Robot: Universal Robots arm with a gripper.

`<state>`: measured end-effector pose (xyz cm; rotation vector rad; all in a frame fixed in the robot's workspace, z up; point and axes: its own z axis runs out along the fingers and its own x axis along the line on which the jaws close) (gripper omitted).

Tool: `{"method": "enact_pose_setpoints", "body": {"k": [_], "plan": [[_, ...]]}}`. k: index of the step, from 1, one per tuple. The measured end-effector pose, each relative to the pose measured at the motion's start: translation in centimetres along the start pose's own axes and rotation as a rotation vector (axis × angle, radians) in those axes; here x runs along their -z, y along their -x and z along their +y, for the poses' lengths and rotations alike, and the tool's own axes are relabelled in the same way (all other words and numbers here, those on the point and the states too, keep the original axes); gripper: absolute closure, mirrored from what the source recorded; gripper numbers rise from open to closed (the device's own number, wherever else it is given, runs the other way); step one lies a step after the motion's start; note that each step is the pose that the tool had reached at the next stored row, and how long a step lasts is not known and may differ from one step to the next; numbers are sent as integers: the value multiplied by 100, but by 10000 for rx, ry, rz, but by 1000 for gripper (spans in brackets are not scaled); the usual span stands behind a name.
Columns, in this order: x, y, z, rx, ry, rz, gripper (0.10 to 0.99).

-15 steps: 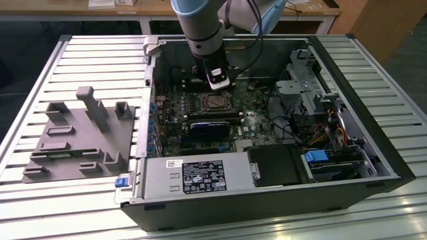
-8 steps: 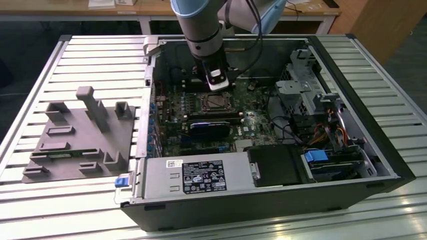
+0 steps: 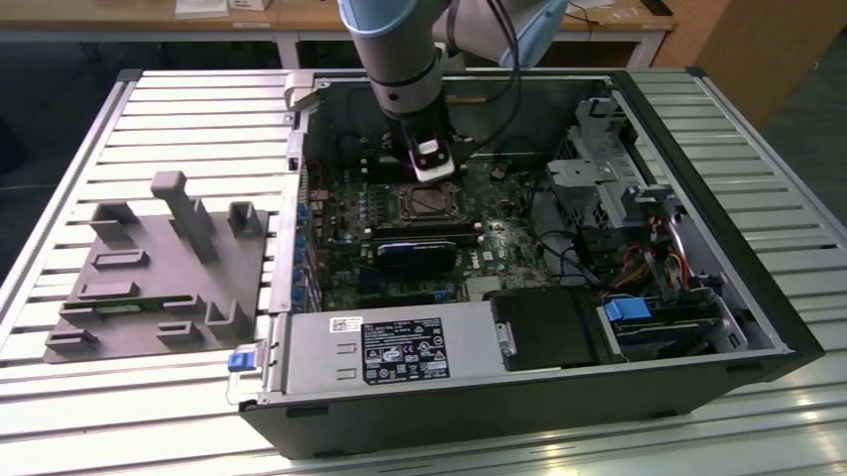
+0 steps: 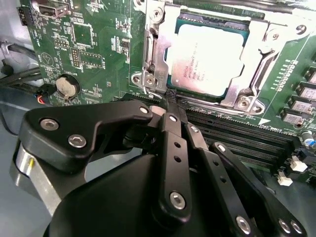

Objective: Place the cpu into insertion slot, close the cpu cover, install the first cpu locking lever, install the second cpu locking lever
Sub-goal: 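Install the first cpu locking lever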

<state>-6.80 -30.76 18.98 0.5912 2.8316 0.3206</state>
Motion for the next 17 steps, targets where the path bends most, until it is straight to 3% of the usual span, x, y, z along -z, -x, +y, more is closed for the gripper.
{"method": "enact_pose_setpoints", "body": {"k": [10, 17], "plan": [[5, 10, -13, -15, 51, 21, 984], [89, 26, 10, -14, 51, 22, 984]]}}
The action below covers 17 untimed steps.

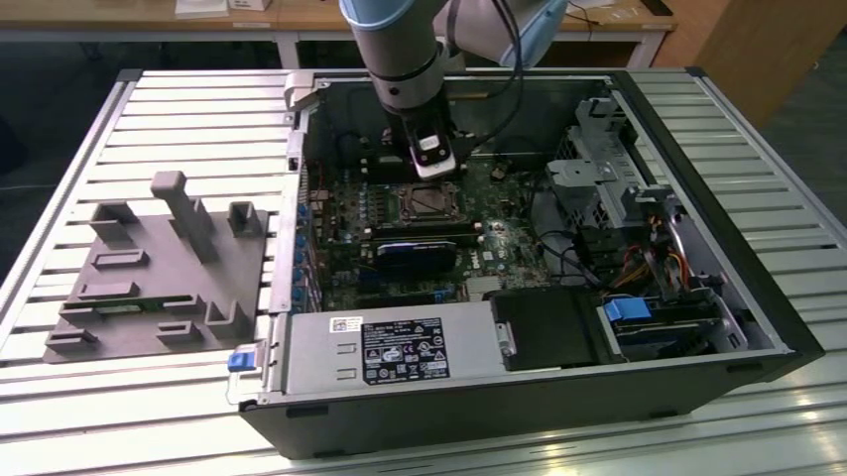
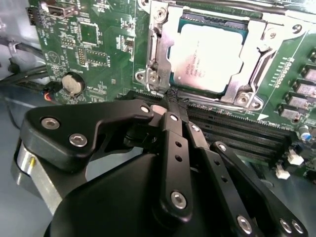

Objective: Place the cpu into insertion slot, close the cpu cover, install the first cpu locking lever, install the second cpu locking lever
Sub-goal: 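Install the first cpu locking lever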

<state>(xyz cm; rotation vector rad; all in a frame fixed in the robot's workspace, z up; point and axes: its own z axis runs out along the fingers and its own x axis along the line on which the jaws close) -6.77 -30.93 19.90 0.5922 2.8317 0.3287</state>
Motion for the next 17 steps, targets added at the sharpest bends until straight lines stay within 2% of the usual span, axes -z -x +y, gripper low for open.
{"method": "enact_pose_setpoints", "body": {"k": [6, 9, 11, 15, 17], "plan": [[91, 17, 25, 4, -12, -4, 984], [122, 23, 34, 29, -96, -40, 984], [129, 24, 36, 59, -197, -81, 984], [130, 24, 36, 72, -239, -97, 984], [129, 26, 37, 72, -272, -71, 984]]}}
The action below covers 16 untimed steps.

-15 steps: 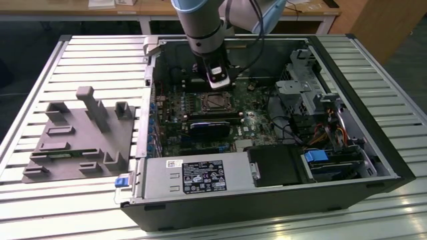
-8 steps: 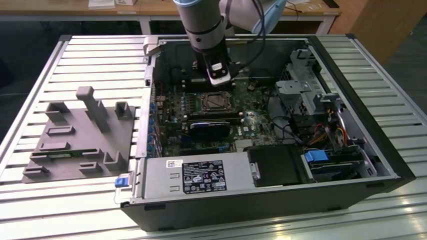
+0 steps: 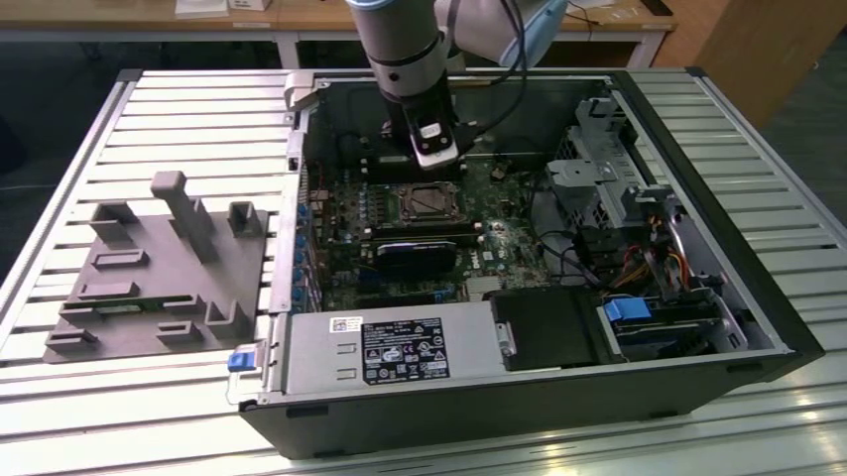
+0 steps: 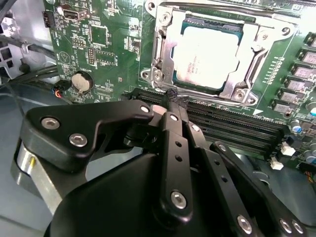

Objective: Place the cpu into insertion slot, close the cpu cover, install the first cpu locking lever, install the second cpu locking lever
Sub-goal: 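Install the first cpu locking lever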

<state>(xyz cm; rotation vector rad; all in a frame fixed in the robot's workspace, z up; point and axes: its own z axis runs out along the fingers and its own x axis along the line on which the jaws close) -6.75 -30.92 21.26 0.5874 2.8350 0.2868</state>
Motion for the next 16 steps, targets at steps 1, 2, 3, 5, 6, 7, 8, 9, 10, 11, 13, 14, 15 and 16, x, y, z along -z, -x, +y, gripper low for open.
{"method": "enact_pose_setpoints", "body": {"k": [1, 2, 3, 5, 6, 7, 8, 9, 10, 11, 13, 14, 15, 16], "plan": [[-1, 3, 1, -4, -53, 55, 984], [-4, 9, 3, -11, -130, 142, 984], [-7, 16, 6, -21, -217, 252, 984], [-13, 31, 12, -33, -406, 447, 984], [-16, 40, 15, -34, -491, 509, 984], [-19, 49, 19, -34, -578, 566, 984], [-22, 59, 23, -33, -668, 625, 984], [-24, 69, 27, -32, -763, 685, 984], [-28, 78, 31, -31, -861, 744, 984], [-31, 88, 35, -27, -964, 803, 984], [-37, 109, 43, -22, -1172, 927, 984], [-40, 119, 48, -19, -1271, 983, 984], [-43, 129, 52, -17, -1369, 1034, 984], [-46, 139, 55, -13, -1476, 1083, 984]]}}
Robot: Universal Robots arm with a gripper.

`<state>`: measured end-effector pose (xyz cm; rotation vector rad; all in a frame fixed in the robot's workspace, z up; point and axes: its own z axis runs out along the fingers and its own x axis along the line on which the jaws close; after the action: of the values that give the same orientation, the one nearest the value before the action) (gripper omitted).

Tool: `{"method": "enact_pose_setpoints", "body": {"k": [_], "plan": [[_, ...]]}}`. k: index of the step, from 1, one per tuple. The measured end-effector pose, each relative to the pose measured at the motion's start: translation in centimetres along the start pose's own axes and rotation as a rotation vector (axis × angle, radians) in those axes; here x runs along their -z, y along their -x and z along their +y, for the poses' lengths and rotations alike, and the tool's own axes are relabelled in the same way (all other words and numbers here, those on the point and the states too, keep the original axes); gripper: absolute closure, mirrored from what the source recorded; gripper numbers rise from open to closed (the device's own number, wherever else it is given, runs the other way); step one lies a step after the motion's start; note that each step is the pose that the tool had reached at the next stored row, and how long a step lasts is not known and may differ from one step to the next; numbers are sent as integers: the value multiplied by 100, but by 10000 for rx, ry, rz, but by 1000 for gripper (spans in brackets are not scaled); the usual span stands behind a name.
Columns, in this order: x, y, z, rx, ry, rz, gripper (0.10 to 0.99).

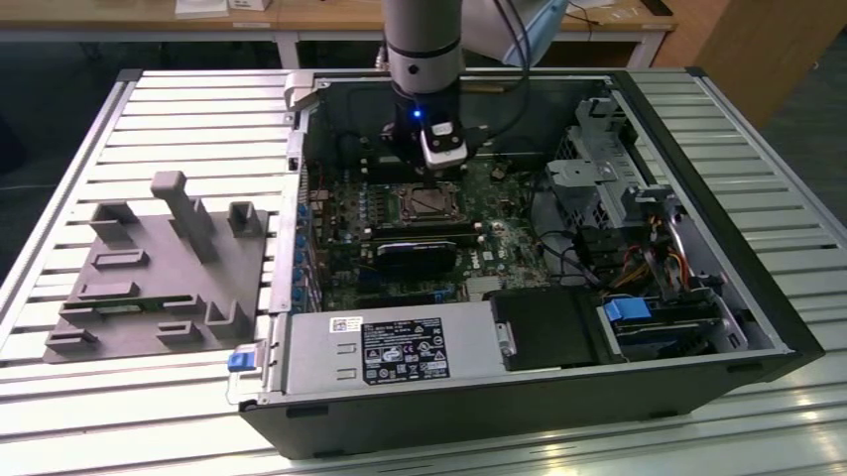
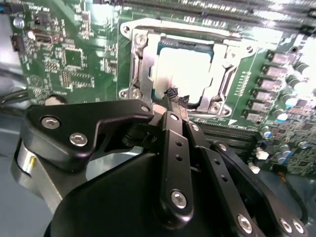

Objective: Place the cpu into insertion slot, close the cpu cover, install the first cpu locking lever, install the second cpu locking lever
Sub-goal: 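Install the first cpu locking lever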

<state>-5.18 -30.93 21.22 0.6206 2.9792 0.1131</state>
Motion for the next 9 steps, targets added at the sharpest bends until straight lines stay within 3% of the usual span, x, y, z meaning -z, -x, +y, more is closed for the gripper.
{"method": "enact_pose_setpoints", "body": {"k": [2, 4, 9], "plan": [[-3, 13, 6, 7, -177, 25, 984], [-4, 16, 3, 14, -283, -14, 984], [-3, 33, -36, 27, -390, -58, 984]]}}
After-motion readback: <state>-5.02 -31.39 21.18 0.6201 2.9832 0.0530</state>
